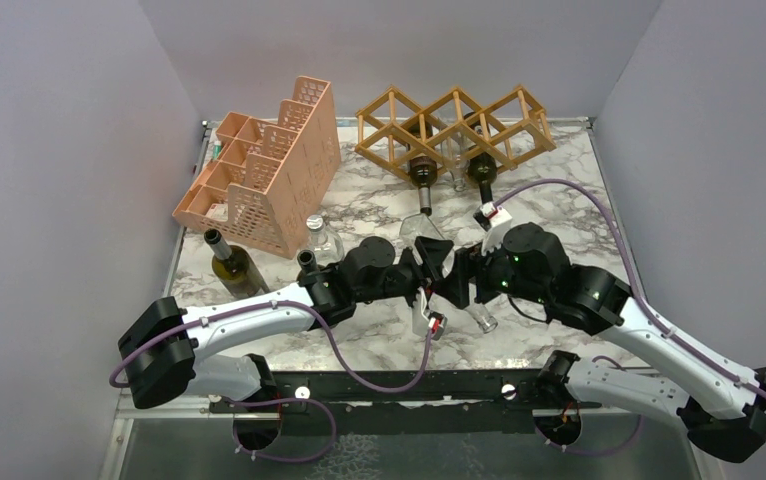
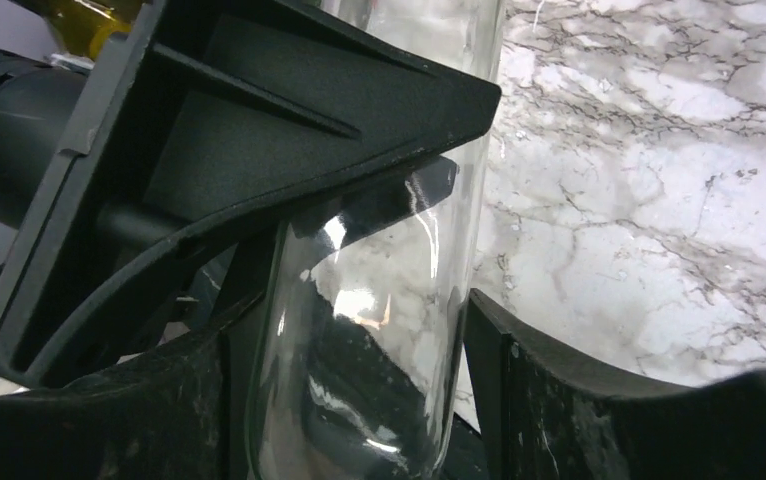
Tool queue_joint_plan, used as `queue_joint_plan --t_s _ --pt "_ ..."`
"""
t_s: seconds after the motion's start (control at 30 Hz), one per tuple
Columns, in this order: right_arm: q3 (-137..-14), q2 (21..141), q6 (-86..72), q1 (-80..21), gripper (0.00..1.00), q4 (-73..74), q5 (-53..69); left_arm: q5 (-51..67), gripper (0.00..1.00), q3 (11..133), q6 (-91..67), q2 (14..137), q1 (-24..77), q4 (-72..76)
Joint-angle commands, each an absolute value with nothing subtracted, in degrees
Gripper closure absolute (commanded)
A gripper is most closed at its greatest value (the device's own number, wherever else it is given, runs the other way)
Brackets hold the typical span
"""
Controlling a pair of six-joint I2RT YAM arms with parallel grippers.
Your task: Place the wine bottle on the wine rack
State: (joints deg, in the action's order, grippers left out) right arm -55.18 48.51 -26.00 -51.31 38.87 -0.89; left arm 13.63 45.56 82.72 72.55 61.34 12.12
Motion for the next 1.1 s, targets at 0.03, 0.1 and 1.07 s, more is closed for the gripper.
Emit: queue_joint_plan --t_s 0.03,0.1,1.07 --pt "-54.29 49.72 -27.93 -51.59 0.4 35.24 0.04 13.88 1.0 47.47 83.22 71.89 61.52 15.85" --pt "-53.99 50.01 -28.03 -51.58 0.47 34.92 0.41 13.24 1.0 47.69 81.86 71.89 61.52 15.84" --pt "-56.48 49.22 -27.93 -51.59 0.99 36.22 -9.09 7.03 0.12 47.41 71.63 71.39 61.45 16.72"
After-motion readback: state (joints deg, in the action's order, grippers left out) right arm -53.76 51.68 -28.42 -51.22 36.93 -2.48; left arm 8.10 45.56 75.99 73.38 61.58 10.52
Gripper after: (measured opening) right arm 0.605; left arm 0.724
